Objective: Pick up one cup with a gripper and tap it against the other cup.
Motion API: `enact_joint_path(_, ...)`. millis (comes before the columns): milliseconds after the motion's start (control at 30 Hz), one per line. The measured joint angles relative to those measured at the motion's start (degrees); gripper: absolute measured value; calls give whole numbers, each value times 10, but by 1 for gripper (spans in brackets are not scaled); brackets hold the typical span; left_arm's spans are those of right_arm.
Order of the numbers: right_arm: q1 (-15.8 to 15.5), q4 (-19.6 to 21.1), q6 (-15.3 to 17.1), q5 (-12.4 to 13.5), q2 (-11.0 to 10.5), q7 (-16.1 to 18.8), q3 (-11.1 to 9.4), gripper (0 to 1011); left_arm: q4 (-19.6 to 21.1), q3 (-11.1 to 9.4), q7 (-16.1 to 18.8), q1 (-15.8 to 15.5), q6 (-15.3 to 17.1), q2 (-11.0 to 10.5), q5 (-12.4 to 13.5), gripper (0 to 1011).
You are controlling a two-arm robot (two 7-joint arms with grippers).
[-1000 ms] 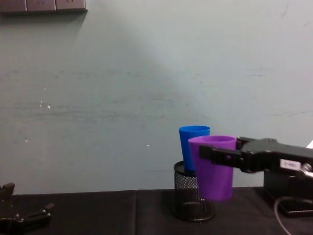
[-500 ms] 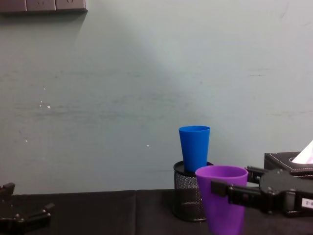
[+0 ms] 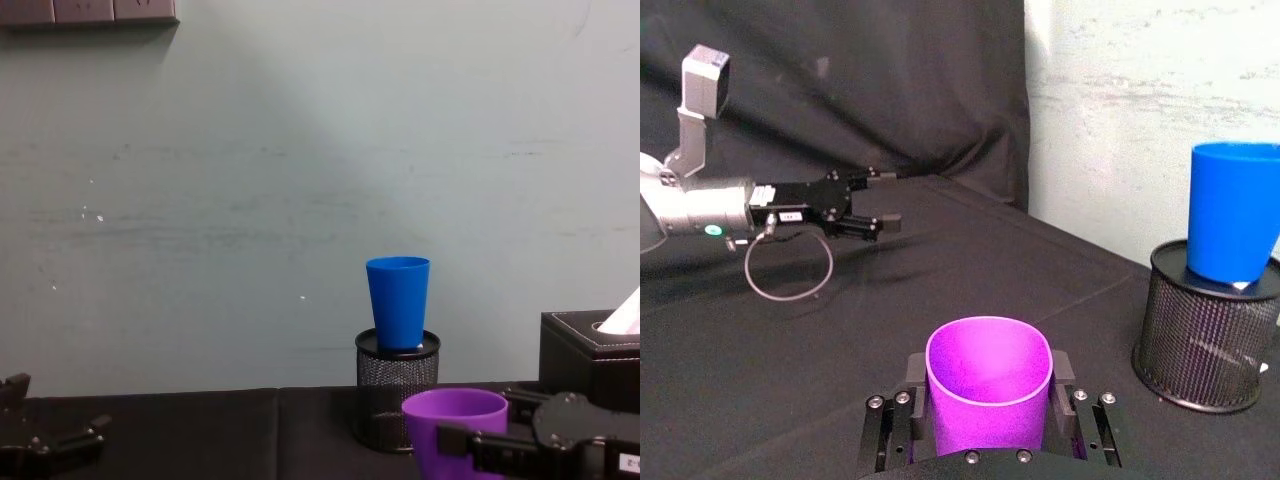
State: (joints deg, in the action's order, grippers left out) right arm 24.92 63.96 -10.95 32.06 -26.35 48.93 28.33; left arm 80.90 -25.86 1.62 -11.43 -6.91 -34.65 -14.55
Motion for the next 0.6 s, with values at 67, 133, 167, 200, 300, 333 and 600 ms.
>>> enact_joint_path(67,1,-5,0,-2,0,0,3,719,0,0,0,0,0,0,0,1000)
enact_joint_path(133,2,-7,0,-3,0,0,3,719,0,0,0,0,0,0,0,1000)
enact_joint_path(167,3,-9,0,-4,1,0,4,718,0,0,0,0,0,0,0,1000)
enact_joint_path(200,3,-10,0,-4,1,-1,5,719,0,0,0,0,0,0,0,1000)
enact_joint_path(300,4,-11,0,-7,1,-2,7,718,0,0,0,0,0,0,0,1000)
enact_joint_path(333,5,-12,0,-10,1,-2,8,718,0,0,0,0,0,0,0,1000)
enact_joint_path(600,6,-16,-1,-15,2,-5,12,719,0,0,0,0,0,0,0,1000)
